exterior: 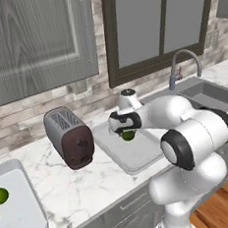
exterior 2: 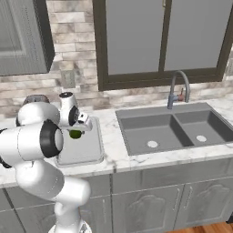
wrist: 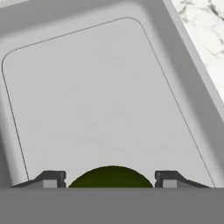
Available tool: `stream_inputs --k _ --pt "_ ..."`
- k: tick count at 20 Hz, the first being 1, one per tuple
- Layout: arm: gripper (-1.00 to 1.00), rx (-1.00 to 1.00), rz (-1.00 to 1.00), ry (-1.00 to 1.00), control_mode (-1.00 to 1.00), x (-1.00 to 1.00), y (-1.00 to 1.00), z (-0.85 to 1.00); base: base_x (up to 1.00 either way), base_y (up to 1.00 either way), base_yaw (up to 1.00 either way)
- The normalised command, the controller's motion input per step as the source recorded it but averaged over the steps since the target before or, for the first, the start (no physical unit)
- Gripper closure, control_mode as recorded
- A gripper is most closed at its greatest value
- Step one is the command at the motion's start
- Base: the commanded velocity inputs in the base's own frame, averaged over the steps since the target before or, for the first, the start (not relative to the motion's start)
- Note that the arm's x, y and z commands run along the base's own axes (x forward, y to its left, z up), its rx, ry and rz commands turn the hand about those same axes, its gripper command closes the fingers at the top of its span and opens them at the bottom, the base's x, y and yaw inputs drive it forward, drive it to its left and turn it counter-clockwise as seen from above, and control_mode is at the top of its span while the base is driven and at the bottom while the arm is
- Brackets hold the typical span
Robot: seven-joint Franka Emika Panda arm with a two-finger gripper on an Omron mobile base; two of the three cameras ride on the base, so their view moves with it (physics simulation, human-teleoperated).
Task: Place one lime and one fish in each tupperware on the nearby counter, to pack two identical lunches.
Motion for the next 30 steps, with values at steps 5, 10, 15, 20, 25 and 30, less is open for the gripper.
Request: stream_inputs --k 5,10,15,20,25,30 --pt "-1.00 0.00 0.00 -0.04 -1.00 0.50 0.05 -0.58 0.00 0.00 0.00" --pt "-1.00 0.00 0.00 -0.02 -1.00 0.25 0.04 -0.29 0.00 0.00 0.00" --pt "-1.00 0.02 -0.03 -0.04 -1.00 0.00 0.00 0.45 0.00 0.00 0.00" --pt "-1.00 0.04 -0.06 -0.08 -1.00 0.00 0.00 0.63 0.00 0.00 0.00" --pt "-1.00 0.04 0.00 -0.21 -1.00 -0.88 0.00 0.75 0.00 0.00 0.00" --pt "-1.00 0.01 -0.01 -0.29 -1.00 -1.00 0.00 0.98 0.00 0.00 0.00"
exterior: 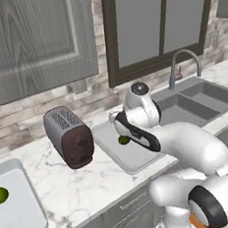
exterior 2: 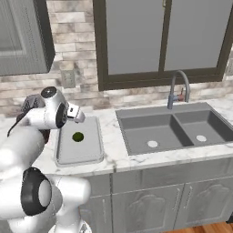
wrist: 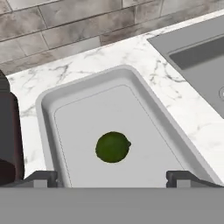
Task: Place one lime and one fish in each tupperware on the nearby counter, to pack two identical lunches.
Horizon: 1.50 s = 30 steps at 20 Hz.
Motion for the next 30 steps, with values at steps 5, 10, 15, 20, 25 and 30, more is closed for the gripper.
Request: stream_inputs --k 5,10,15,20,25,30 --pt "-1.00 0.09 -0.07 -0.13 -1.00 -1.00 -0.11 0.95 0.00 0.00 0.00" --pt "-1.00 0.16 -0.02 0.03 -1.00 -1.00 -0.13 1.00 0.00 0.00 0.00" --pt "-1.00 0.03 -0.06 0.22 -1.00 -0.95 0.00 0.75 0.00 0.00 0.00" --pt "-1.00 -0.03 -0.05 0.32 -1.00 -0.49 0.00 0.06 0.00 0.00 0.00" --pt "-1.00 -0.12 0.00 -0.28 -1.00 -0.26 0.00 0.02 0.00 0.00 0.00" --pt "-1.00 0.00 0.00 0.00 1.00 -0.16 0.00 -0.03 -0.20 0.01 0.04"
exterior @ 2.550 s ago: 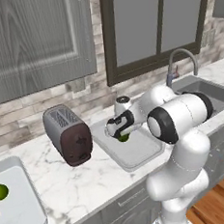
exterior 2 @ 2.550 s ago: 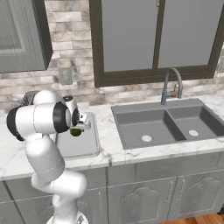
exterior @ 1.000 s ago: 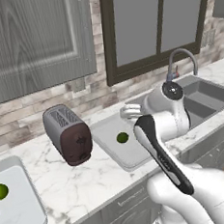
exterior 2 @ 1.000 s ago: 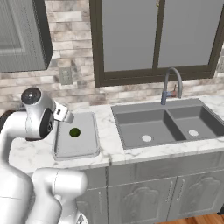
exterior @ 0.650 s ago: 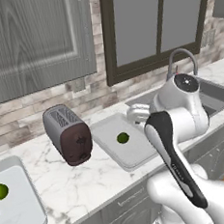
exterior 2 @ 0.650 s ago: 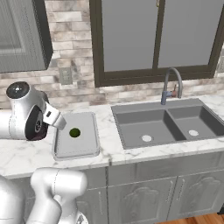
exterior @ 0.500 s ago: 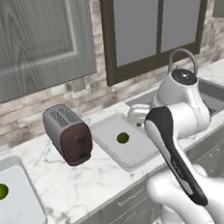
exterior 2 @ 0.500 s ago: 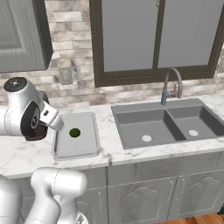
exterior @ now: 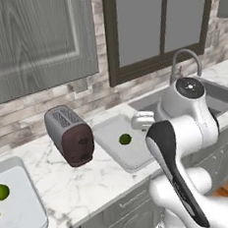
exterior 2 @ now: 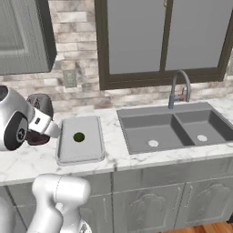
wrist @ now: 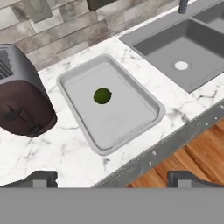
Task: Place one lime and one fish in each tupperware on the nearby counter, to pack two identical lunches.
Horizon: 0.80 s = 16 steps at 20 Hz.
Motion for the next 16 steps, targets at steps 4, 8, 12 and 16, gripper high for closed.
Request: stream_inputs --k 4,8,12,16 --pt "-1.00 0.00 0.00 0.00 1.00 0.00 0.00 0.00 -0.96 0.00 0.47" --pt "-1.00 0.00 0.00 0.00 1.00 0.00 0.00 0.00 -0.56 0.00 0.78" --pt "-1.00 0.00 0.00 0.00 1.00 0.00 0.00 0.00 -0.01 0.02 0.99" --pt "-1.00 0.00 0.00 0.00 1.00 0.00 0.00 0.00 0.00 0.03 1.00"
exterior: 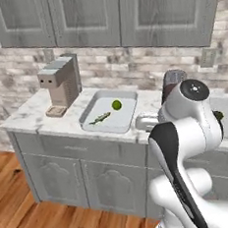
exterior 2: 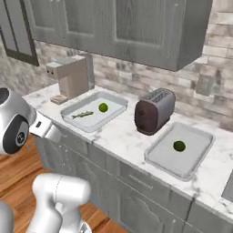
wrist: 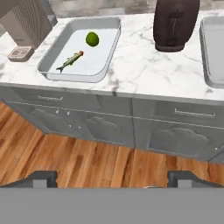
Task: Place one lime and one fish in each tupperware on the nearby counter, to pack two identical lunches.
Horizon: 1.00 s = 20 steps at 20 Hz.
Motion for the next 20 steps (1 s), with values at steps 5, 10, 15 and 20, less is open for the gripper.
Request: stream_inputs --k 5,10,15,20 --pt "-1.00 0.00 0.00 0.00 1.00 0.00 0.00 0.00 0.00 0.07 1.00" --pt "-1.00 0.00 0.00 0.00 1.00 0.00 0.00 0.00 0.00 0.10 0.99" --pt "-1.00 0.00 0.00 0.00 1.00 0.00 0.00 0.00 0.04 0.34 0.85" --pt "-1.00 0.00 0.00 0.00 1.00 0.00 0.00 0.00 0.89 0.76 0.29"
